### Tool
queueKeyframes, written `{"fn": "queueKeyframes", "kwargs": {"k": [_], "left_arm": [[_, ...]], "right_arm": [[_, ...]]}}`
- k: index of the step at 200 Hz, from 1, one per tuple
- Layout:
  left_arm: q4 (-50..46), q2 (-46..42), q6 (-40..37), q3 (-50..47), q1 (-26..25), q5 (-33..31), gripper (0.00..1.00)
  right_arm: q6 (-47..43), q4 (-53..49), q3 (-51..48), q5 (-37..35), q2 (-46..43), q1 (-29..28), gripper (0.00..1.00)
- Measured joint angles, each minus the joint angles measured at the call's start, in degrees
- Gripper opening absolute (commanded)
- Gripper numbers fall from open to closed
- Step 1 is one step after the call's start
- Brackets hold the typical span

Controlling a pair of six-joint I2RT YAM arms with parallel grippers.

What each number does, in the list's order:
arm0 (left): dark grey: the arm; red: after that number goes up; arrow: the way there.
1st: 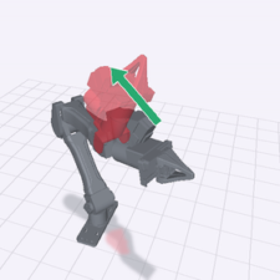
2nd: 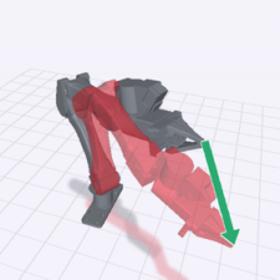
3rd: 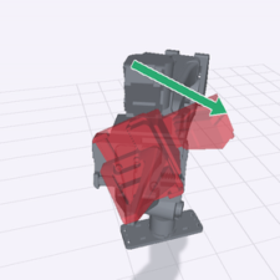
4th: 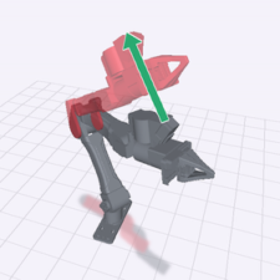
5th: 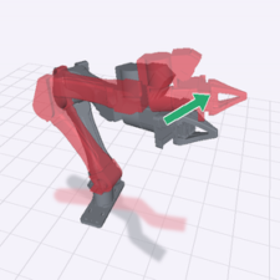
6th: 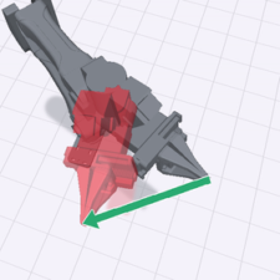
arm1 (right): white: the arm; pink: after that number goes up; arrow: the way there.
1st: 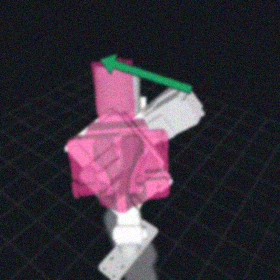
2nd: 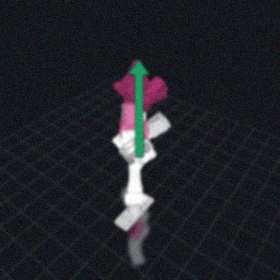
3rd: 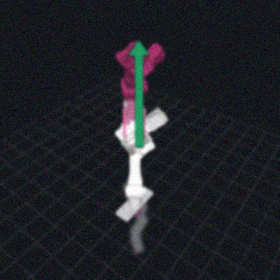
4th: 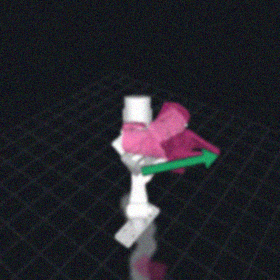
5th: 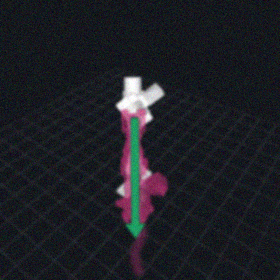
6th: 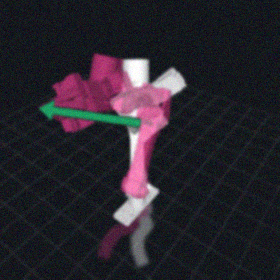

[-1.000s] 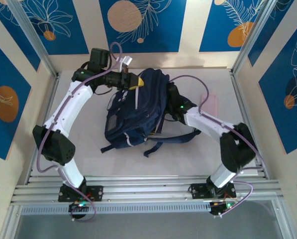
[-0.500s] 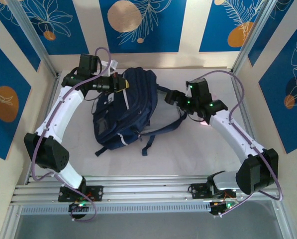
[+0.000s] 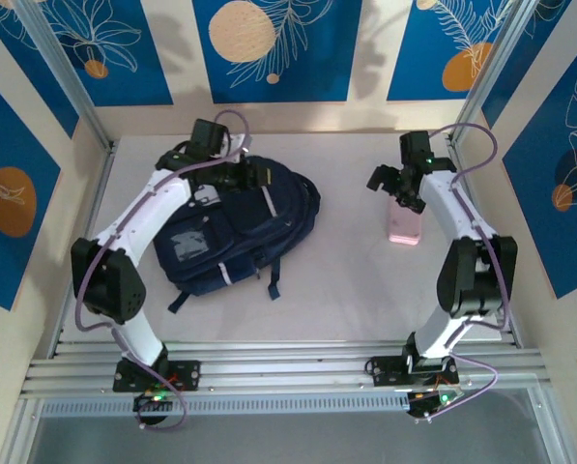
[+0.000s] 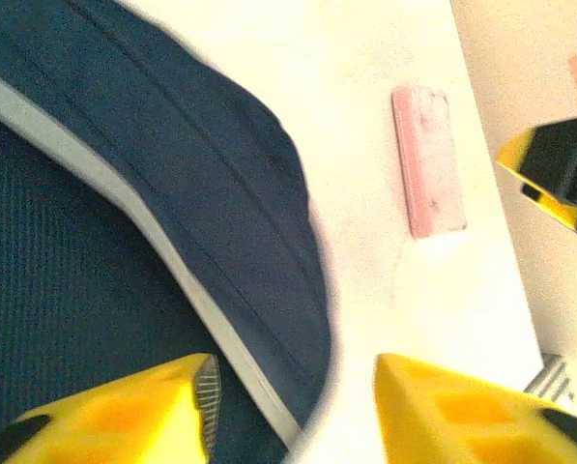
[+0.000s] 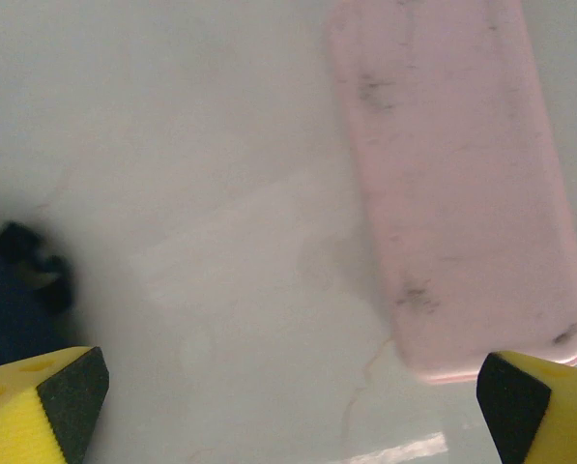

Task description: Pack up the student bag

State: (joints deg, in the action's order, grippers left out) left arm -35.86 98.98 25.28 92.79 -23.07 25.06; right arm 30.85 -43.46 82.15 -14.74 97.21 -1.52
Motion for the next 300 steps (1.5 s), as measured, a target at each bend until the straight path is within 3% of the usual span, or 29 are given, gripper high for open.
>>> {"fn": "queueKeyframes", "kwargs": {"k": [20, 27, 35, 101, 226, 300], "left_arm": [[1.49, -1.09, -0.17, -2.89, -1.11, 0.15, 0.68], [2.45, -2.23, 0.09, -4.46, -1.09, 0.07, 0.78], [3.63, -4.13, 0.63, -6.73, -1.05, -0.09, 0.80], [11.76, -24.41, 1.36, -21.16, -4.46, -0.04, 0.82], [16.63, -24.79, 2.75, -23.34, -4.94, 0.87, 0.81], [17.07, -24.79, 2.91, -23.54, -4.92, 1.62, 0.81]], "right_arm": [[-4.11, -1.44, 2.43, 1.42, 3.63, 2.91, 1.00], [-5.66, -2.05, 3.48, 1.86, 4.70, 3.89, 0.99], [-7.23, -2.69, 4.63, 2.32, 5.86, 4.79, 1.00], [-15.47, -5.40, 7.89, 2.91, 15.30, 6.67, 1.00], [-17.49, -9.09, 6.21, -2.23, 18.12, 8.04, 1.00], [-17.88, -10.21, 6.23, 1.73, 18.53, 7.48, 1.00]]}}
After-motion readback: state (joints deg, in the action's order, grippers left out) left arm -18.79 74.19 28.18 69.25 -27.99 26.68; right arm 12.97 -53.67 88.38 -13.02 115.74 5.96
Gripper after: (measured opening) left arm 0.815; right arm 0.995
